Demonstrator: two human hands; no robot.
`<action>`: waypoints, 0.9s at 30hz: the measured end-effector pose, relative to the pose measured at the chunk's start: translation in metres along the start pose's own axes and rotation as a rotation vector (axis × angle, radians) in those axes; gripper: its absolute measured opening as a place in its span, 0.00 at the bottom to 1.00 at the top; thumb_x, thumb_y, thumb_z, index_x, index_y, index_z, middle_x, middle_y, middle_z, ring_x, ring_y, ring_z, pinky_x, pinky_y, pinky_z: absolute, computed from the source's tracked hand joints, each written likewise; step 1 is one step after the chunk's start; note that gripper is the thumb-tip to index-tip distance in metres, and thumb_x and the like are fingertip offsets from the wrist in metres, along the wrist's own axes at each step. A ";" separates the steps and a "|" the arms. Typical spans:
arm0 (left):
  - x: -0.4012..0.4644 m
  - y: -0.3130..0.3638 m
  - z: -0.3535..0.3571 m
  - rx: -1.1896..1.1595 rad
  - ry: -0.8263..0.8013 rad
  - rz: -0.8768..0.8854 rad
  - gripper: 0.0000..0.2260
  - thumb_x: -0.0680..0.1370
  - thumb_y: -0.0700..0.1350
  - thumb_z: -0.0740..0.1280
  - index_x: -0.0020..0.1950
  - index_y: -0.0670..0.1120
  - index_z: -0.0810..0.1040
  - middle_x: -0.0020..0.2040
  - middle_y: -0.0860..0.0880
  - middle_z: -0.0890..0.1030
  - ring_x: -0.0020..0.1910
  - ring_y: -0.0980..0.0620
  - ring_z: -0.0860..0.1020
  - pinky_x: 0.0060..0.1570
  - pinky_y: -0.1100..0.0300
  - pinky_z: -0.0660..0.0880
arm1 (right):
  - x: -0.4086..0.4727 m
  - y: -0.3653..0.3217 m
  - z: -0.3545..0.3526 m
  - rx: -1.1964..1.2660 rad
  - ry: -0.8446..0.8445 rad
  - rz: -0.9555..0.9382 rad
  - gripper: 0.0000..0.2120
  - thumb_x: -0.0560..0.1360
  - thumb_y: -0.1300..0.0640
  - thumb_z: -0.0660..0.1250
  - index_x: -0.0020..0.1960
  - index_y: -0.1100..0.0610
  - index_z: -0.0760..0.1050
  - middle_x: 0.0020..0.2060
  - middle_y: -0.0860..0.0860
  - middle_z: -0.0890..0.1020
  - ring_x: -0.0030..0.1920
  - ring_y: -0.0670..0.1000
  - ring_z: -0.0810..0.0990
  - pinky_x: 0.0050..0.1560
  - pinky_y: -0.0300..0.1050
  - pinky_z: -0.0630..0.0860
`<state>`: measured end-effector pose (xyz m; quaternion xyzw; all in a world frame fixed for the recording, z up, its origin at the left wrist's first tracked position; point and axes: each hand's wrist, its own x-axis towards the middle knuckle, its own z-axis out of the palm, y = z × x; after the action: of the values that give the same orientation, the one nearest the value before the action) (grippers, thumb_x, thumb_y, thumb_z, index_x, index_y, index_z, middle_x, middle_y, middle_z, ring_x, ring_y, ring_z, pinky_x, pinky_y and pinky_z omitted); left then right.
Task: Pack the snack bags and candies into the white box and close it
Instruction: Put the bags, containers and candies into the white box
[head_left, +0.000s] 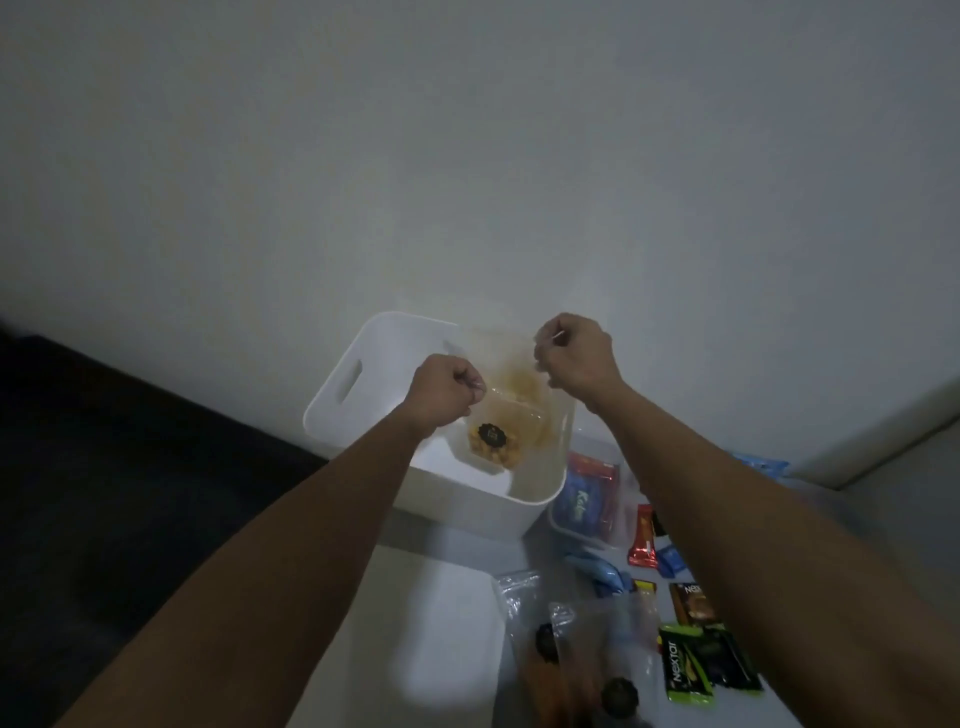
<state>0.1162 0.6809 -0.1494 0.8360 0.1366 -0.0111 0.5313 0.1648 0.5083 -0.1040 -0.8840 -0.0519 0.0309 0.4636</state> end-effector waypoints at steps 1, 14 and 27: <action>0.006 -0.005 0.003 0.007 -0.016 -0.003 0.05 0.73 0.31 0.69 0.39 0.39 0.80 0.36 0.45 0.78 0.39 0.46 0.78 0.45 0.51 0.81 | 0.002 0.005 0.005 -0.003 0.014 0.026 0.06 0.74 0.58 0.63 0.39 0.52 0.76 0.38 0.54 0.83 0.40 0.56 0.83 0.42 0.59 0.82; 0.062 -0.008 0.042 0.121 -0.097 0.052 0.15 0.69 0.27 0.62 0.33 0.45 0.80 0.36 0.49 0.80 0.43 0.47 0.79 0.49 0.55 0.77 | -0.006 0.019 0.031 -0.477 -0.113 0.214 0.16 0.67 0.57 0.68 0.54 0.61 0.73 0.50 0.60 0.80 0.50 0.62 0.81 0.49 0.49 0.80; 0.062 -0.042 0.038 -0.257 -0.272 -0.626 0.33 0.77 0.69 0.50 0.77 0.52 0.55 0.78 0.44 0.57 0.71 0.29 0.61 0.55 0.31 0.70 | -0.004 0.017 0.033 -0.580 -0.092 0.179 0.09 0.70 0.65 0.65 0.51 0.64 0.75 0.52 0.61 0.78 0.53 0.62 0.78 0.50 0.49 0.77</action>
<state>0.1702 0.6775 -0.2135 0.6710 0.3143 -0.2672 0.6161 0.1584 0.5255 -0.1369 -0.9782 -0.0015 0.0952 0.1848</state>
